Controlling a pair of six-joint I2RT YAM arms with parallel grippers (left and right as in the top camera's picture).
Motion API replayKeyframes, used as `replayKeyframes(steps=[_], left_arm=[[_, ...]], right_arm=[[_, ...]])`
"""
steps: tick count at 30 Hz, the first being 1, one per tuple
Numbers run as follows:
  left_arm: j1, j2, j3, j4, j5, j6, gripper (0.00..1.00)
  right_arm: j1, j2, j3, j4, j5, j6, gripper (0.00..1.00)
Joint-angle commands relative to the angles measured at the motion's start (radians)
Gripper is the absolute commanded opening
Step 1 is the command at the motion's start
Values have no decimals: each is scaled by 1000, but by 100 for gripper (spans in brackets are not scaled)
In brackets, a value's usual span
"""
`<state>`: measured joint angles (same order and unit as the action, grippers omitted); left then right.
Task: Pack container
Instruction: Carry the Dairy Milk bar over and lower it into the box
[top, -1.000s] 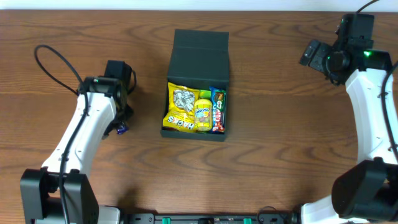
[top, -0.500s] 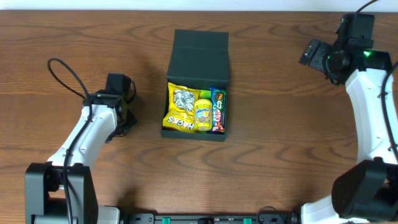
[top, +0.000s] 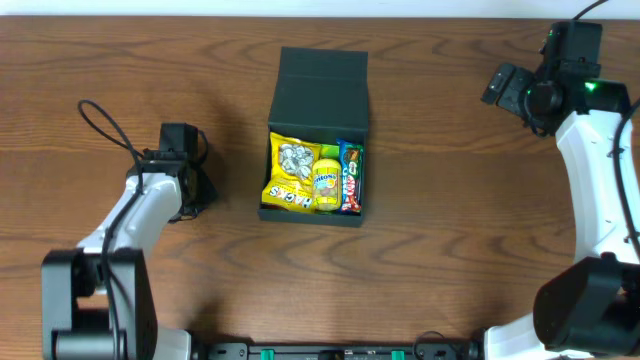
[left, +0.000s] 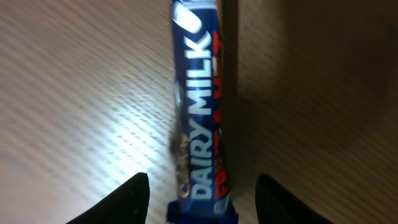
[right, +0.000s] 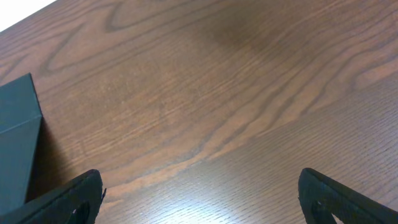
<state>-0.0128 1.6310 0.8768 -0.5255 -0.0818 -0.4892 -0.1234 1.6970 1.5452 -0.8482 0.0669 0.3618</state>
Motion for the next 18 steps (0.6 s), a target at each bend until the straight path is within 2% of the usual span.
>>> replayKeyframes(steps=[1, 9, 18], left_arm=[[6, 45, -8, 13, 34, 26, 54], [7, 59, -8, 48, 23, 27, 54], [8, 110, -8, 55, 32, 30, 46]], right_arm=[[-7, -3, 13, -1, 4, -11, 99], [-7, -3, 13, -1, 4, -11, 99], [-7, -3, 13, -1, 4, -11, 99]])
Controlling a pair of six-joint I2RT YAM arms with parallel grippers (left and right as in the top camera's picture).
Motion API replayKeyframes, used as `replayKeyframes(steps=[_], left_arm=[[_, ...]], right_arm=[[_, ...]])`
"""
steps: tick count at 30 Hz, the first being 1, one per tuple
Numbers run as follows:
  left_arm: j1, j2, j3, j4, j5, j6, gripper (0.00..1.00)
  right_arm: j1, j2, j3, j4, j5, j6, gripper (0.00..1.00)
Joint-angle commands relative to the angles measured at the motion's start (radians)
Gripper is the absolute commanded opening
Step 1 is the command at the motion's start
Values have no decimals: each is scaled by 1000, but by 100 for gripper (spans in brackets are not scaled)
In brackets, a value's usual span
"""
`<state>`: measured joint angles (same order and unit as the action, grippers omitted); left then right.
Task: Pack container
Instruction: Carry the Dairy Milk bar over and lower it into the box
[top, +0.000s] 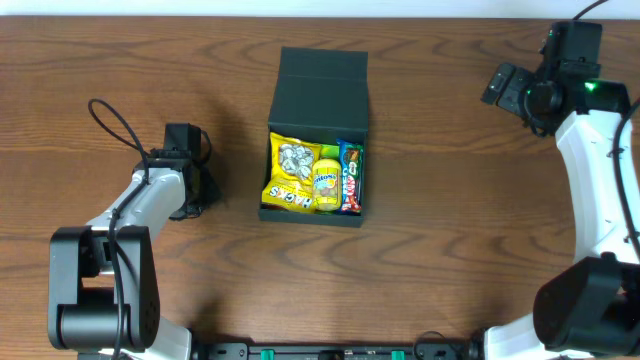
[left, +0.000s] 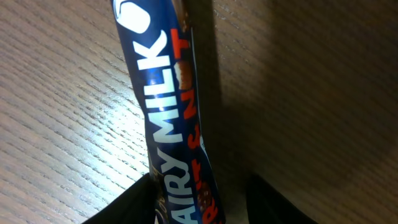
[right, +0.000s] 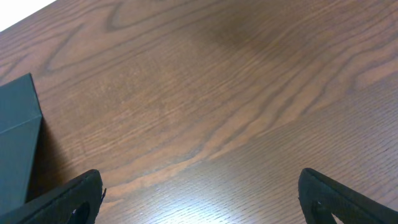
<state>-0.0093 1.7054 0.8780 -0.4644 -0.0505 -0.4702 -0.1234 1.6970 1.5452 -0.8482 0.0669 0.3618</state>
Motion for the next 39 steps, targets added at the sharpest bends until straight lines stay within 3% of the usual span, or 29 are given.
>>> replayKeyframes(steps=[1, 8, 13, 15, 20, 25, 28, 33, 39], left_arm=[[4, 35, -9, -6, 0, 11, 43], [4, 35, 34, -37, 3, 11, 13], [2, 34, 187, -133, -1, 96, 6], [-9, 34, 259, -162, 3, 224, 6], [-78, 34, 437, -250, 3, 676, 6], [-216, 34, 544, -257, 4, 1308, 6], [-296, 34, 550, -220, 4, 1627, 6], [-379, 34, 550, -178, 35, 1814, 6], [-422, 34, 550, -152, 115, 1865, 6]], right_arm=[[-7, -3, 13, 0, 4, -11, 99], [-7, -3, 13, 2, 4, -11, 99], [-7, -3, 13, 9, 5, -11, 99], [-7, -3, 13, 12, 4, -11, 99], [-7, -3, 13, 19, 5, -11, 99], [-7, -3, 13, 23, 5, -11, 99], [-7, -3, 13, 24, 5, -11, 99], [-7, -3, 13, 25, 5, -11, 99], [-7, -3, 13, 25, 4, -11, 99]])
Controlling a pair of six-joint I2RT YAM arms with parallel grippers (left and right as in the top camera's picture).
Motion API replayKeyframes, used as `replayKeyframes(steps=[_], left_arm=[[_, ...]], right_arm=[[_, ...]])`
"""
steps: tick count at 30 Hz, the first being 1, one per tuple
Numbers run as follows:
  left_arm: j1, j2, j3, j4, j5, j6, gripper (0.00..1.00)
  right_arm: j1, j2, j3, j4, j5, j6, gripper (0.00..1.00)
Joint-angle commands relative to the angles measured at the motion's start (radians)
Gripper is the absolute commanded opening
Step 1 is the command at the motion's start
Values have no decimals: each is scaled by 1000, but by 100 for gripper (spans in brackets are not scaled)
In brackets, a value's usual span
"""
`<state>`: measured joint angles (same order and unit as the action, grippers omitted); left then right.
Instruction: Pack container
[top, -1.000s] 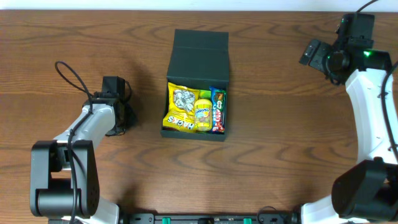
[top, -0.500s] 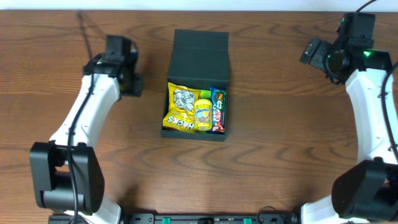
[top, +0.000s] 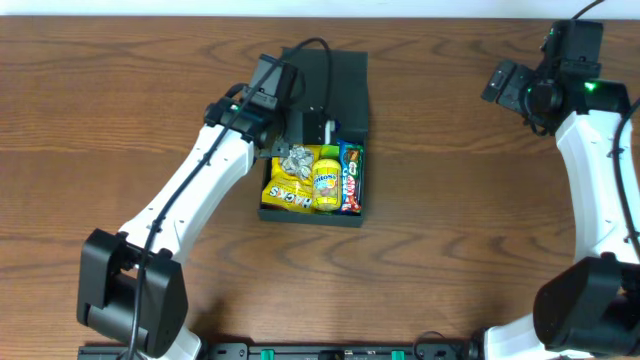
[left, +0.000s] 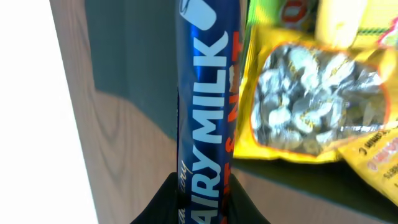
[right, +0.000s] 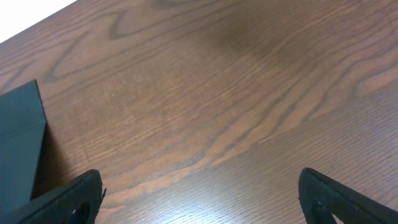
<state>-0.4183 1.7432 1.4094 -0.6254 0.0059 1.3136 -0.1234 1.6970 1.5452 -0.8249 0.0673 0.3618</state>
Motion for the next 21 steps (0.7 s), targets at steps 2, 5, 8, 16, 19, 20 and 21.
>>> replayKeyframes(steps=[2, 5, 8, 16, 19, 20, 21], left_arm=[[-17, -3, 18, 15, 89, 81, 6], [-19, 1, 18, 39, 137, 40, 11], [-19, 2, 18, 90, 171, -87, 95], [-13, 1, 19, 193, -7, -261, 95], [-13, 0, 19, 192, -18, -302, 100], [-13, 0, 19, 192, -22, -307, 76], [-13, 0, 19, 192, -35, -309, 57]], right_arm=[[-7, -3, 13, -1, 4, -11, 99], [-7, -3, 13, -5, 4, -11, 99], [-7, -3, 13, -14, 4, -11, 99], [-7, -3, 13, -43, 4, -11, 99], [-6, -2, 11, -47, 4, -11, 99], [-6, 0, 11, -47, 4, -11, 98], [-6, 2, 10, -47, 3, -11, 89]])
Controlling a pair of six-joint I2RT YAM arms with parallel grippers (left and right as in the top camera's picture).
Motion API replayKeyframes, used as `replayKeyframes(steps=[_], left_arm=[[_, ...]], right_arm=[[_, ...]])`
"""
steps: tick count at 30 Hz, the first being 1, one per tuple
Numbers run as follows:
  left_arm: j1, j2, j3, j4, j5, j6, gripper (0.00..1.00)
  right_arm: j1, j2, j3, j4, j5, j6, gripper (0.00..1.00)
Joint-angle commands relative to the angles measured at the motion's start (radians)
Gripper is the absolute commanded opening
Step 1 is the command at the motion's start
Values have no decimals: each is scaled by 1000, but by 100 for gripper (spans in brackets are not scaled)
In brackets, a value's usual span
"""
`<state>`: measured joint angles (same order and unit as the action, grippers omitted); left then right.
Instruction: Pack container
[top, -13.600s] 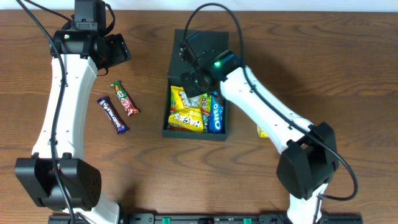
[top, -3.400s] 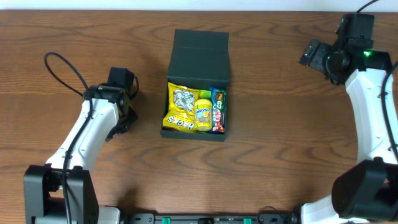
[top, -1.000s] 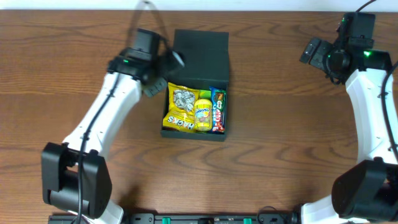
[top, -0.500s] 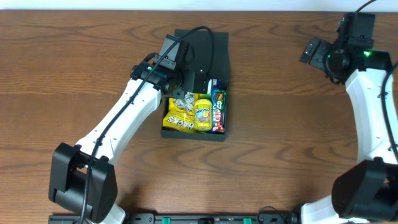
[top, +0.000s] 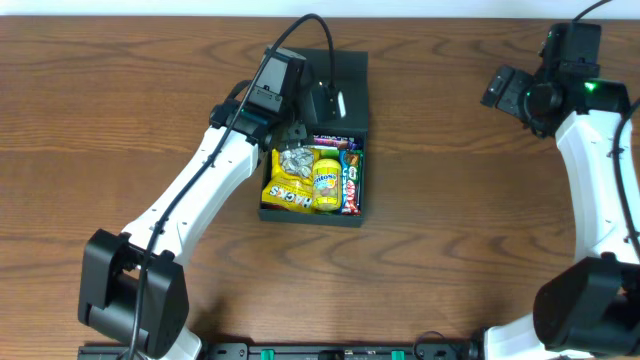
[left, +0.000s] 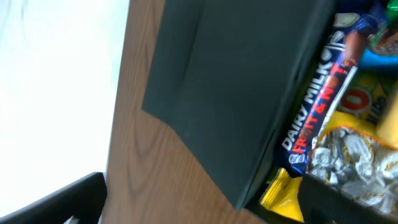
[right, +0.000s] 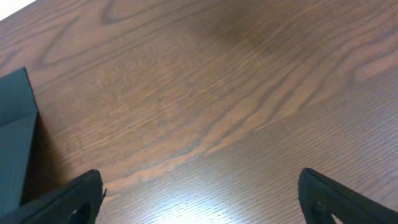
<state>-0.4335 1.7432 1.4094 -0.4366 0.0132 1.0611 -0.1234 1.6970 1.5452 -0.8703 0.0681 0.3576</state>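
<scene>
The dark green box (top: 266, 212) sits mid-table with its lid (top: 340, 66) folded back. A blue Dairy Milk bar (top: 336, 140) (left: 316, 104) lies crosswise along the back of the box, next to the lid hinge. My left gripper (top: 310, 108) (left: 199, 200) hovers open over the lid's near part, with nothing between its fingers. In the box lie a yellow bag of foil sweets (top: 288, 176) (left: 348, 163), a yellow pack (top: 326, 182) and a green and red bar (top: 351, 182). My right gripper (top: 500, 86) (right: 199, 205) is open over bare wood at the far right.
The brown wooden table (top: 470, 230) runs to a white edge at the back. The left arm (top: 200, 190) stretches from the front left across to the box. The lid's corner (right: 12, 149) shows at the left in the right wrist view.
My left gripper was shut on the Dairy Milk bar over the box's back left. It is now open, and the bar lies in the back of the box. The right arm stayed put.
My left gripper stood open around the Dairy Milk bar on the table at the left, then closer around it. Later it held the bar over the box. Now the bar rests in the box and the gripper is open.
</scene>
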Motion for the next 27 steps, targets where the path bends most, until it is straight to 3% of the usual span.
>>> replayKeyframes(steps=[1, 2, 4, 7, 9, 11, 13, 18, 23, 27], left_arm=[[3, 0, 19, 3, -62, -56, 28], [2, 0, 19, -3, -93, -57, 6], [-3, 0, 19, -23, -169, -55, 6], [-10, 0, 19, -30, -276, -64, 6], [4, 0, 19, -1, -336, -212, 6], [53, 0, 19, 23, -330, -449, 6], [129, 0, 19, -5, -222, -676, 6], [314, 18, 18, -94, 172, -1017, 6], [414, 110, 17, -172, 332, -1117, 6], [423, 220, 17, -127, 464, -1176, 6]], right_arm=[[-5, 5, 10, -2, -2, -7, 73], [-4, 8, 10, -3, -13, -7, 47], [5, 25, 10, 0, -71, -7, 1], [27, 59, 10, 9, -143, -7, 1], [50, 100, 10, 16, -204, -8, 1], [77, 150, 10, 23, -284, -19, 1], [108, 210, 10, 43, -391, -59, 1], [167, 331, 10, 114, -568, -75, 1], [195, 434, 10, 182, -721, -75, 1], [208, 486, 10, 246, -824, -75, 1]])
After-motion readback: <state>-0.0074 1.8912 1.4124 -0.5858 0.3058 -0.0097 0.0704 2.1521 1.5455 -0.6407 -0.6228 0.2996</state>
